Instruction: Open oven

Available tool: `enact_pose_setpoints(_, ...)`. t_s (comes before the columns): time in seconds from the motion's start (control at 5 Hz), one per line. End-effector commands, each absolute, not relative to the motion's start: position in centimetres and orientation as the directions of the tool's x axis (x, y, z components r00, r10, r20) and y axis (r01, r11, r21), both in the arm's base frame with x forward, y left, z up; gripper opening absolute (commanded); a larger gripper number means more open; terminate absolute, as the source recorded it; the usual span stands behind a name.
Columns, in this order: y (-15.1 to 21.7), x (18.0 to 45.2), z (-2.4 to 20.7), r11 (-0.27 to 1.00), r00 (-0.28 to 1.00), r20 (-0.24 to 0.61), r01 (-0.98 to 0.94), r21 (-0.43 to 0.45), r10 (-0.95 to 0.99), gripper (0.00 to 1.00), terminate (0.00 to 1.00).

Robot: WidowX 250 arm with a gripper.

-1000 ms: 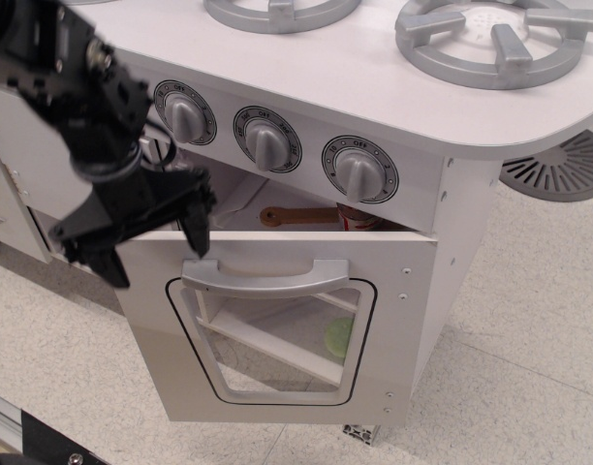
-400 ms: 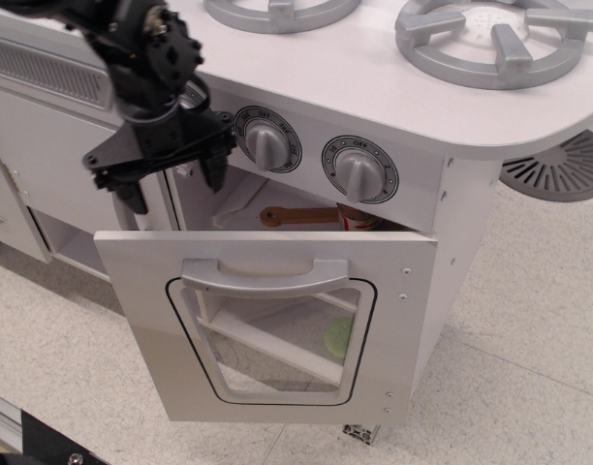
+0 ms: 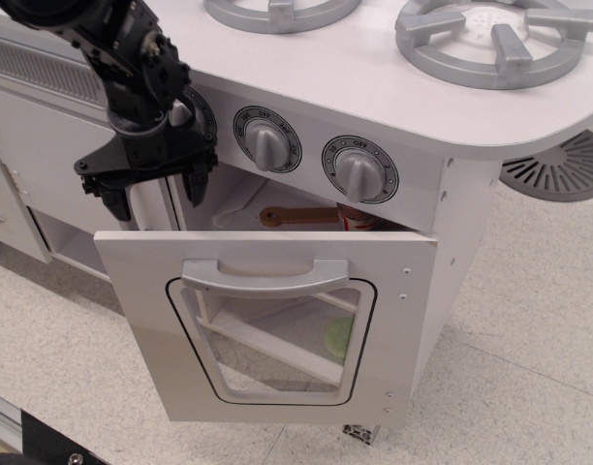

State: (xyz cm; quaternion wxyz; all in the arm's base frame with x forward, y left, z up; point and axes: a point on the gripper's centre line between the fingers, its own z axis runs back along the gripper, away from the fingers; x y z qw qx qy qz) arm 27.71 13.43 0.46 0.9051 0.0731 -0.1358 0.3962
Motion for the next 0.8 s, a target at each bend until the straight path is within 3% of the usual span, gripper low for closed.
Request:
enact_pose_setpoints(0.0, 12.4, 26.5, -0.8, 0.699, 0.679, 0.254, -0.715, 0.013, 0.689, 1.00, 0.00)
enact_pose_setpoints(0.4, 8.5, 23.4, -1.8, 0.731, 0.711, 0.207, -0.681, -0.032, 0.672, 1.00, 0.00)
enact_pose_setpoints(0.6, 5.7, 22.7, -1.8, 0.625, 0.608, 0.150, -0.769, -0.134, 0.780, 1.00, 0.00)
